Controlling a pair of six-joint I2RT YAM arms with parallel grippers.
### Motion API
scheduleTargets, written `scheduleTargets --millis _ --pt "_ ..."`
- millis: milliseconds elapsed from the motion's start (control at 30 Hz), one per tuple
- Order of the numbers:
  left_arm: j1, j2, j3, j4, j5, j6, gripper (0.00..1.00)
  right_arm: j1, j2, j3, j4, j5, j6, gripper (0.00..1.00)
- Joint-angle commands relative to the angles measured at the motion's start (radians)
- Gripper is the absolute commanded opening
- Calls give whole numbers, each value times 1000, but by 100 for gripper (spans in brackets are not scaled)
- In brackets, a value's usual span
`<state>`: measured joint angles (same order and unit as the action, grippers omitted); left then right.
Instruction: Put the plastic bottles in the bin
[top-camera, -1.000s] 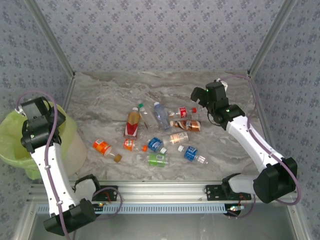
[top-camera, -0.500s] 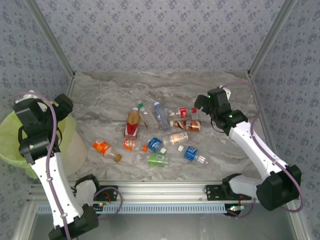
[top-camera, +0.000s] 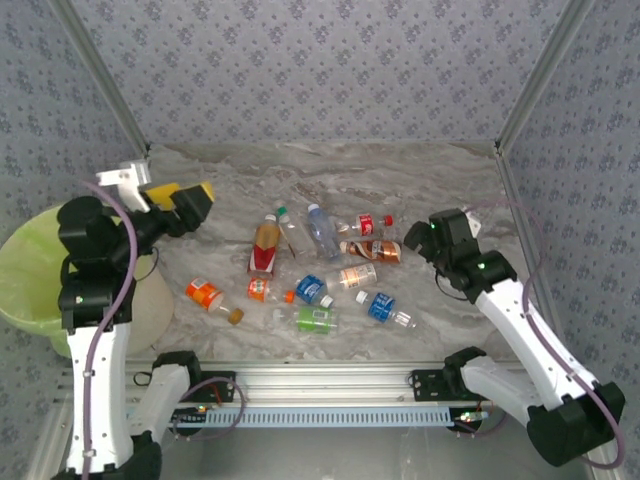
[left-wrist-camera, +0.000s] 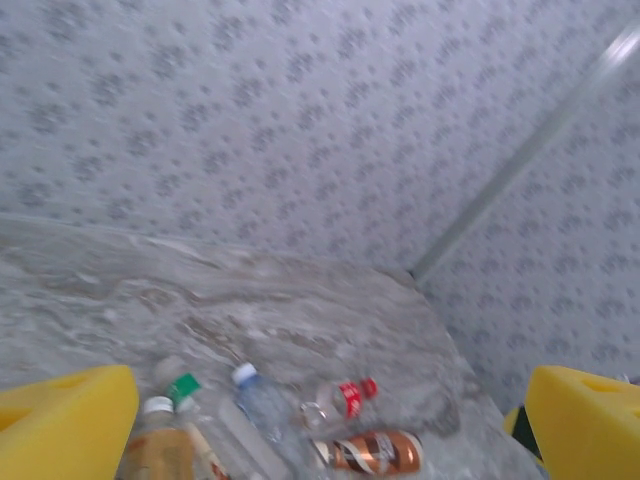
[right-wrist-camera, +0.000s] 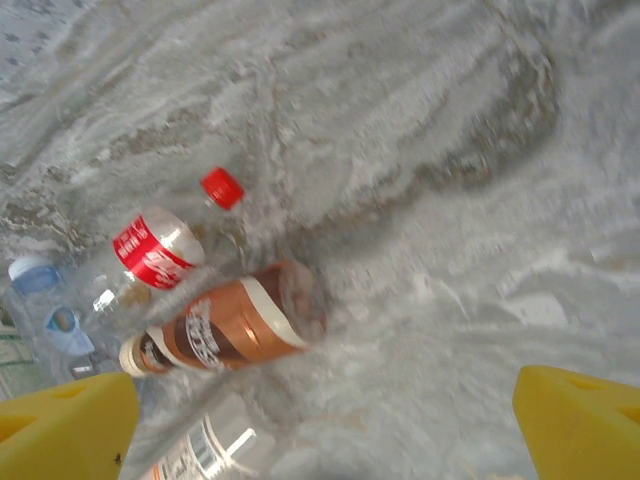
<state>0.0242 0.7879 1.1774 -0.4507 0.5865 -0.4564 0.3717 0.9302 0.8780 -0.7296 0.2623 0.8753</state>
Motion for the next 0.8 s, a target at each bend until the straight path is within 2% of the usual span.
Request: scheduleTargets --millis 0,133,233,367,500,767 --pt "-62 27 -40 95 -47 41 99 -17 -74 -53 -121 -111 222 98" --pt "-95 51 -104 201 -74 19 99 -40 -132 -149 -31 -255 497 100" --pt "-101 71 -116 221 -83 23 99 -61 -127 -209 -9 -363 724 100" --pt "-105 85 -139 224 -97 34 99 -60 -122 -280 5 -510 906 100" --pt "-105 90 -168 221 -144 27 99 -33 -139 -306 11 -544 1052 100" --pt "-104 100 -183 179 -210 50 99 2 -132 -276 -109 -533 1184 100"
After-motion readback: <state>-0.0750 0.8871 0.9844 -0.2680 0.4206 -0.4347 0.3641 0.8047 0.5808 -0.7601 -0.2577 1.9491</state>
